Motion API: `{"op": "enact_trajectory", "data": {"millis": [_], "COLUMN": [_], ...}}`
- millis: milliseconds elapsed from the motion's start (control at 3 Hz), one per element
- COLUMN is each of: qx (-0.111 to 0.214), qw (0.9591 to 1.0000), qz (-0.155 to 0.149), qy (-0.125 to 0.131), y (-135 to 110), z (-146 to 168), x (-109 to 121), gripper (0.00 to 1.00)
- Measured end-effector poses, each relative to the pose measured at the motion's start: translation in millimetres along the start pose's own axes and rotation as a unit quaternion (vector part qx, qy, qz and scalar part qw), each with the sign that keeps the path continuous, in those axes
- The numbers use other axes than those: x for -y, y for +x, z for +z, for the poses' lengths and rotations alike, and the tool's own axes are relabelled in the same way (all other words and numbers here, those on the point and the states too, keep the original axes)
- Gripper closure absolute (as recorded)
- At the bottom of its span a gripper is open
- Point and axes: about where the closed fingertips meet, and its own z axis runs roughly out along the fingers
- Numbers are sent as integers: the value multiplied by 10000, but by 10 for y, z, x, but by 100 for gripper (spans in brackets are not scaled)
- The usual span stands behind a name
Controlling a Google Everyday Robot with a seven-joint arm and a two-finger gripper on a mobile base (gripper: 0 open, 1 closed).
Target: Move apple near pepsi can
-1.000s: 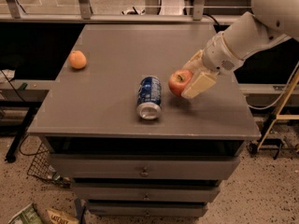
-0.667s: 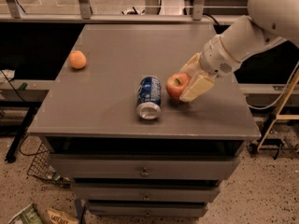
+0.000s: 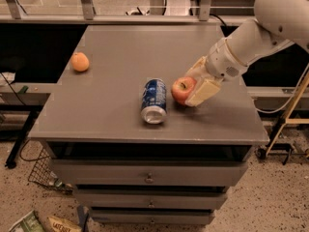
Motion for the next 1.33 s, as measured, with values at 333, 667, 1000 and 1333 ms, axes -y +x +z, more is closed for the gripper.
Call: {"op": "enact_trajectory", "data": {"millis": [333, 667, 1000, 1333], "qx": [3, 5, 6, 6], "qw": [10000, 10000, 10000, 10000], "qz": [-8, -14, -18, -19], "qy": [-18, -33, -42, -43], "y": [-8, -16, -20, -20], "z": [20, 37, 47, 47], "x": [-4, -7, -9, -9], "gripper": [26, 3, 0, 0]}}
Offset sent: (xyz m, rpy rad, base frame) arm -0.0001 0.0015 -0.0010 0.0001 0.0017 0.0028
